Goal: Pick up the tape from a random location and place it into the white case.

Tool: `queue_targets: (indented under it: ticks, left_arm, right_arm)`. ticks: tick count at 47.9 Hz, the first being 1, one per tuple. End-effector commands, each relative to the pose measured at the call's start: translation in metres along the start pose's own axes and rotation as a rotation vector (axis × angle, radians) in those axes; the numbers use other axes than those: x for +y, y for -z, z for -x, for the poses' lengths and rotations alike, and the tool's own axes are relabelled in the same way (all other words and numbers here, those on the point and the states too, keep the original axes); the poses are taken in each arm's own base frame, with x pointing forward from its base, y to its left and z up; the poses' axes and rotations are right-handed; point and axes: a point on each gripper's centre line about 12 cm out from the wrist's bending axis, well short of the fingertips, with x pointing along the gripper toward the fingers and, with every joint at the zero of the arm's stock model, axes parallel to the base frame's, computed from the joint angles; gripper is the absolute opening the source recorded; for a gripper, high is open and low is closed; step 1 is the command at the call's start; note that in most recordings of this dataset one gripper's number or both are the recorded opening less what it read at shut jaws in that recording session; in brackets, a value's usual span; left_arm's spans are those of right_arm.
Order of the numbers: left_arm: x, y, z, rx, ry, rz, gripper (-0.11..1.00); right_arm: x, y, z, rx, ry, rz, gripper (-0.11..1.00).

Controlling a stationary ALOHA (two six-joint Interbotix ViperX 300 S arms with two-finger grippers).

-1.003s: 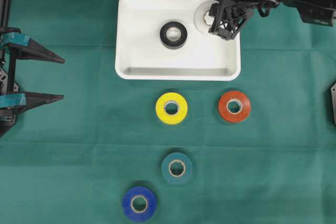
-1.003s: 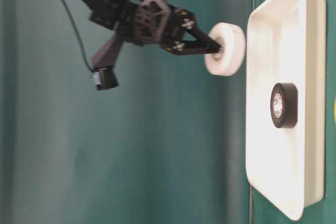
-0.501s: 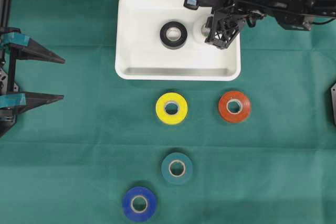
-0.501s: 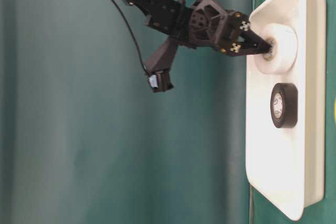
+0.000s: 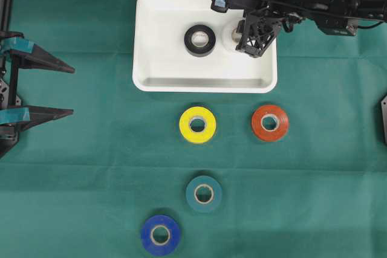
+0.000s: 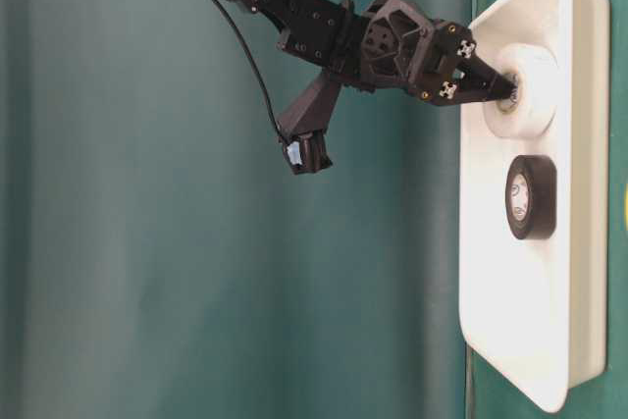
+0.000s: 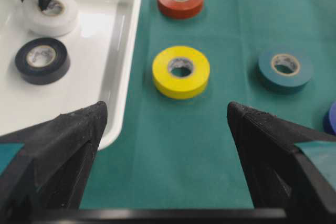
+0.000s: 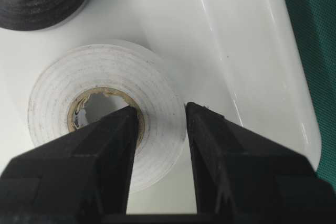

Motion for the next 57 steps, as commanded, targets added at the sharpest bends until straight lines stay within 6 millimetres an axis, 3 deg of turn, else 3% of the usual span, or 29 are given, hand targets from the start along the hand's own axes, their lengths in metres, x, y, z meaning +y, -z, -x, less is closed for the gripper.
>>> queue_targets:
  ticks: [1, 8, 17, 20, 27, 43, 49, 57]
  left_arm:
    - [0.0, -0.005, 0.0, -0.011, -0.002, 0.004, 0.95]
    - [0.0, -0.004, -0.001, -0.008, -0.002, 0.004, 0.95]
    - [0.0, -0.005, 0.0, -0.011, -0.002, 0.004, 0.95]
    - [0.0, -0.005, 0.0, -0.011, -0.002, 0.004, 0.95]
    - [0.001, -0.005, -0.001, -0.009, -0.003, 0.003, 0.95]
    - [0.0, -0.005, -0.001, -0.009, -0.002, 0.004, 0.95]
    - [0.0, -0.005, 0.0, -0.011, -0.002, 0.004, 0.95]
    - [0.0, -0.004, -0.001, -0.008, -0.002, 0.004, 0.95]
  right_arm:
    - [0.001, -0.008, 0.008, -0.029, -0.003, -0.002, 0.31]
    - [0.001, -0.009, 0.008, -0.032, -0.002, -0.001, 0.32]
    - [-0.001, -0.014, 0.013, -0.051, 0.006, 0.015, 0.84]
    - [-0.002, -0.016, 0.018, -0.059, 0.008, 0.012, 0.91]
    - [-0.005, -0.026, 0.038, -0.081, 0.017, 0.004, 0.85]
    - [-0.016, -0.046, 0.098, -0.145, 0.06, 0.005, 0.86]
    - [-0.018, -0.05, 0.111, -0.163, 0.069, 0.004, 0.86]
    - [-0.018, -0.051, 0.112, -0.169, 0.07, 0.006, 0.85]
